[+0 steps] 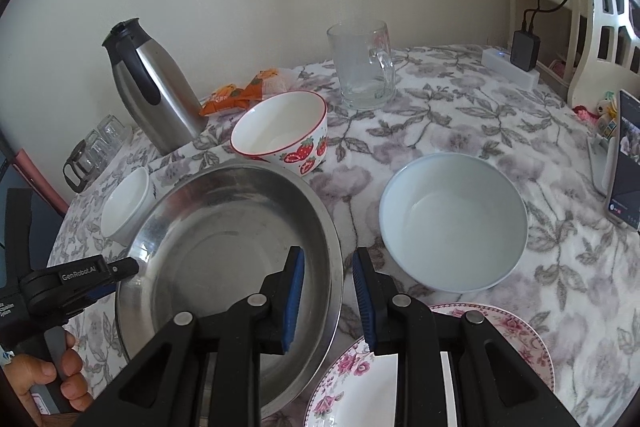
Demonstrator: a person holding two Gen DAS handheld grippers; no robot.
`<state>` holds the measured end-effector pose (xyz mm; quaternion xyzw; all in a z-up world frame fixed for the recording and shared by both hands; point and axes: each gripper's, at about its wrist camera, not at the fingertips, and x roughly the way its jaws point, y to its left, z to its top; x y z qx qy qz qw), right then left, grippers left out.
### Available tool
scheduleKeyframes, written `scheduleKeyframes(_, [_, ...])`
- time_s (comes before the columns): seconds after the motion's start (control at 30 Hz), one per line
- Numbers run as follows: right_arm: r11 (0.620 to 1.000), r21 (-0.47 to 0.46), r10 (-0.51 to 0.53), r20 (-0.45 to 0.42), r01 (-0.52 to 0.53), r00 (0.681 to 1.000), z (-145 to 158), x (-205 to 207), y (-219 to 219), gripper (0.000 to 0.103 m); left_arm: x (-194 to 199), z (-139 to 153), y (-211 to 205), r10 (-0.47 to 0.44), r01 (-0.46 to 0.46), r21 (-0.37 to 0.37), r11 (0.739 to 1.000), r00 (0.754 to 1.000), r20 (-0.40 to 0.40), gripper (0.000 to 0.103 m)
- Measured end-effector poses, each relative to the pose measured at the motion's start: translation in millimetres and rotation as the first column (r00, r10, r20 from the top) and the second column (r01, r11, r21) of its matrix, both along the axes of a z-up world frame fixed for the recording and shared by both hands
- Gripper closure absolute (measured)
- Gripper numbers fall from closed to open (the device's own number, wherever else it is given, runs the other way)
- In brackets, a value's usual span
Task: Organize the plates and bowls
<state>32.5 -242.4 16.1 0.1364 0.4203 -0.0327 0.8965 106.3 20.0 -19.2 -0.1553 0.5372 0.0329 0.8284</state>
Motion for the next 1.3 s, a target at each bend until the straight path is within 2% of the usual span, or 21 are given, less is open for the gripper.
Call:
scheduleKeyframes(0.1, [1.000,-0.006,-0.003,-0.009,0.003,1.000,-1,1,2,0.064,-3,8,1,0.005,-0.006,0.023,1.000,1.000,0.016,0.064])
scheduleKeyframes(0.13, [1.000,-0.007,-0.002,-0.014,0.002,1.000,-2,0,3,0.057,-4,9,1,0.006,-0.007,0.030,1.000,1.000,0.020,0.063])
scheduleKeyframes(0.2, [1.000,-0.015,0.000,-0.025,-0.001,1.000,-4,1,5,0.052,-6,14,0,0.008,-0.009,0.049,0.999,0.999,0.032,0.053])
scheduleKeyframes(0.43, [0.997,-0.078,0.016,-0.025,-0.018,1.000,-4,2,16,0.024,-10,18,-12,-0.024,0.020,0.115,0.993,0.999,0.034,0.043])
scheduleKeyframes(0.5, [0.996,-0.087,0.016,-0.023,-0.018,1.000,-4,2,17,0.021,-11,18,-15,-0.033,0.028,0.139,0.990,0.999,0.028,0.038])
scheduleKeyframes(0.67, [0.995,-0.102,0.017,-0.029,-0.020,0.999,-5,3,19,0.011,-11,17,-21,-0.048,0.042,0.192,0.980,0.998,0.027,0.033])
scheduleKeyframes(0.77, [0.993,-0.113,0.019,-0.025,-0.021,1.000,-5,3,19,0.001,-12,17,-22,-0.052,0.044,0.226,0.973,0.998,0.033,0.018])
scheduleKeyframes(0.87, [0.992,-0.122,0.024,-0.018,-0.026,1.000,-4,3,20,0.000,-13,21,-23,-0.057,0.044,0.240,0.970,0.997,0.048,0.017])
scheduleKeyframes(1.0, [0.992,-0.123,0.017,-0.029,-0.020,0.999,-5,2,19,0.000,-14,27,-25,-0.060,0.036,0.276,0.960,0.995,0.079,0.011])
scheduleKeyframes(1.3, [0.993,-0.120,-0.002,-0.002,0.002,1.000,10,-6,14,0.000,-21,43,-34,-0.102,0.057,0.330,0.942,0.987,0.121,0.010])
